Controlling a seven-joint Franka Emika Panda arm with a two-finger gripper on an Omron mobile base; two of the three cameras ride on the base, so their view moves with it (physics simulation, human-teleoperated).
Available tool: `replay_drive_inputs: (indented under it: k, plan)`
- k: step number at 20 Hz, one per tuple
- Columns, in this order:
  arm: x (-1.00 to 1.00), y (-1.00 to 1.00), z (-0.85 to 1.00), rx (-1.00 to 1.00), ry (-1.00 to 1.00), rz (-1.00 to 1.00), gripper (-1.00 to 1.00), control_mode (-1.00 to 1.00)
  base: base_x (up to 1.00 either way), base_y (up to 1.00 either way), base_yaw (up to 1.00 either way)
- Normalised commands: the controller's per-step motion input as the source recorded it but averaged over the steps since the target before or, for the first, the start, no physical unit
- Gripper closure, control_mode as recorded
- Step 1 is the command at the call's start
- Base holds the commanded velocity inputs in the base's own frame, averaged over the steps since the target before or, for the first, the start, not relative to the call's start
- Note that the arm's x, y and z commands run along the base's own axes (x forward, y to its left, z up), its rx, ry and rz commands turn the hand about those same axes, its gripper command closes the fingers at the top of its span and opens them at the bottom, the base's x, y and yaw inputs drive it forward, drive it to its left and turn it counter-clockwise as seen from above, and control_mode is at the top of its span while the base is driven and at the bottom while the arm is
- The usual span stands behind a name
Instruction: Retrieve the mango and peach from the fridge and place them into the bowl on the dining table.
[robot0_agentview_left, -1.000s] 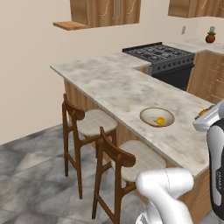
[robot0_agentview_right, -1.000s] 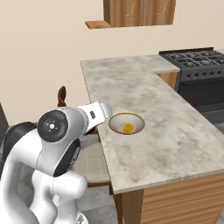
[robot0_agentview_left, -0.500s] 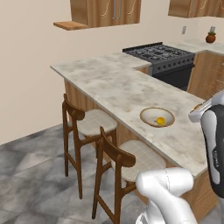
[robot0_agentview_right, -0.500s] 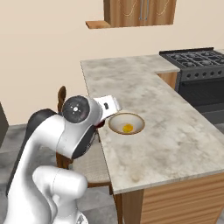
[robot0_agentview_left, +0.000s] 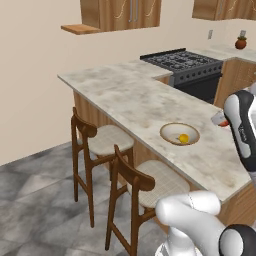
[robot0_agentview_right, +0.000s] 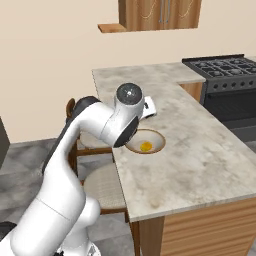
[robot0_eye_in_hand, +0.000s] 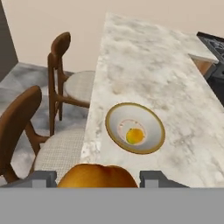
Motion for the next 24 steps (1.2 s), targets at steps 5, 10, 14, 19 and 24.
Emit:
replay_drive_inputs:
  k: [5,10,14,19,24]
  plan:
    - [0.81,0.0,-0.6,0.0,0.11,0.02,1.0,-1.0,0.0,0.0,0.0]
    - [0.91,0.0,-0.64,0.0,0.03,0.03,1.0,-1.0,0.0,0.0,0.0]
    - [0.84,0.0,-0.6,0.0,0.04,0.02,1.0,-1.0,0.0,0.0,0.0]
    - [0.75,0.0,-0.49,0.0,0.06,0.02,1.0,-1.0,0.0,0.0,0.0]
    - [0.6,0.0,-0.47,0.0,0.06,0.02,1.0,-1.0,0.0,0.0,0.0]
